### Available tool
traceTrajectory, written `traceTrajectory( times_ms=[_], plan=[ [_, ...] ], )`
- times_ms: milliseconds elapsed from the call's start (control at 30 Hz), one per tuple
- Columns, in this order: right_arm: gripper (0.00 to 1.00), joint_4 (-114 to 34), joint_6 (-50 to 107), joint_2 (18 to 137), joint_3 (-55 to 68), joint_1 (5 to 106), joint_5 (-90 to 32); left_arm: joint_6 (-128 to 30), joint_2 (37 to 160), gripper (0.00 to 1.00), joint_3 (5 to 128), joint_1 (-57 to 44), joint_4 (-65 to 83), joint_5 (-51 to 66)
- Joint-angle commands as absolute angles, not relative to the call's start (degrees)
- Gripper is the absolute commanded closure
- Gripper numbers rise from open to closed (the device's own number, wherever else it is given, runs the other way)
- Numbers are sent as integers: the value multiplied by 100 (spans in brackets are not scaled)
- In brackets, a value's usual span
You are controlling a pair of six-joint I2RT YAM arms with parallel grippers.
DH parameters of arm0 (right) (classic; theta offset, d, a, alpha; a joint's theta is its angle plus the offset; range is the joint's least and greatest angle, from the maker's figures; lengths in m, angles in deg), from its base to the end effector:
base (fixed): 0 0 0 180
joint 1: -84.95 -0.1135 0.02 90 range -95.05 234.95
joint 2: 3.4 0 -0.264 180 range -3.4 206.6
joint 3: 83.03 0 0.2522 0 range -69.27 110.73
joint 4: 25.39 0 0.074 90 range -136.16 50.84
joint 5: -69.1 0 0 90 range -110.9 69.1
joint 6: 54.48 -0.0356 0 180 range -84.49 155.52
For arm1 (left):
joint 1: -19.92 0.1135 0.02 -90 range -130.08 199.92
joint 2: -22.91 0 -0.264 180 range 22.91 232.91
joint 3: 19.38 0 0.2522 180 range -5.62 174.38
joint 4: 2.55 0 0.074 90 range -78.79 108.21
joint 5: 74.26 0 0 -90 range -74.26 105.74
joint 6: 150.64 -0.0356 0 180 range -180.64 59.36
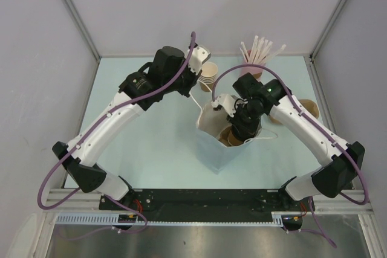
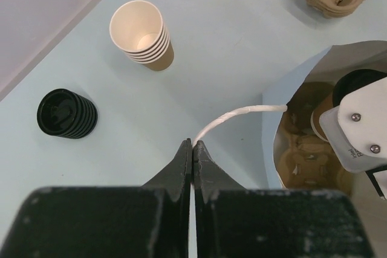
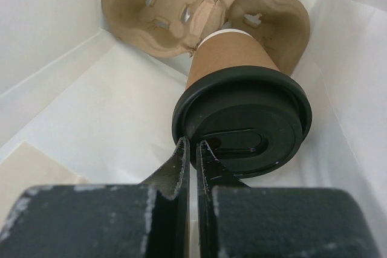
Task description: Pack the takeout coffee
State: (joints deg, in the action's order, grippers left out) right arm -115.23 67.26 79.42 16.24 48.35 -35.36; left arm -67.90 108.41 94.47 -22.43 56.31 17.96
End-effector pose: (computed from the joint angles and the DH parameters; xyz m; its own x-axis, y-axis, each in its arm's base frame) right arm 0.2033 0.1621 0.3429 -0.3204 -0.8725 -0.3690 -0.9444 0.3244 0.0531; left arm 0.2342 -0.2116 0.4408 -0.2902 0.4354 -0.8521 0.6907 0.7116 0.1284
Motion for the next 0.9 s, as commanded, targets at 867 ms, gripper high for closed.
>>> traceTrajectory(
  times_ms=[867],
  plan=[
    [100, -11114, 6804, 8369, 1387, 4988, -3655, -6626, 10799, 100, 9458, -2209, 5366, 2489]
  ],
)
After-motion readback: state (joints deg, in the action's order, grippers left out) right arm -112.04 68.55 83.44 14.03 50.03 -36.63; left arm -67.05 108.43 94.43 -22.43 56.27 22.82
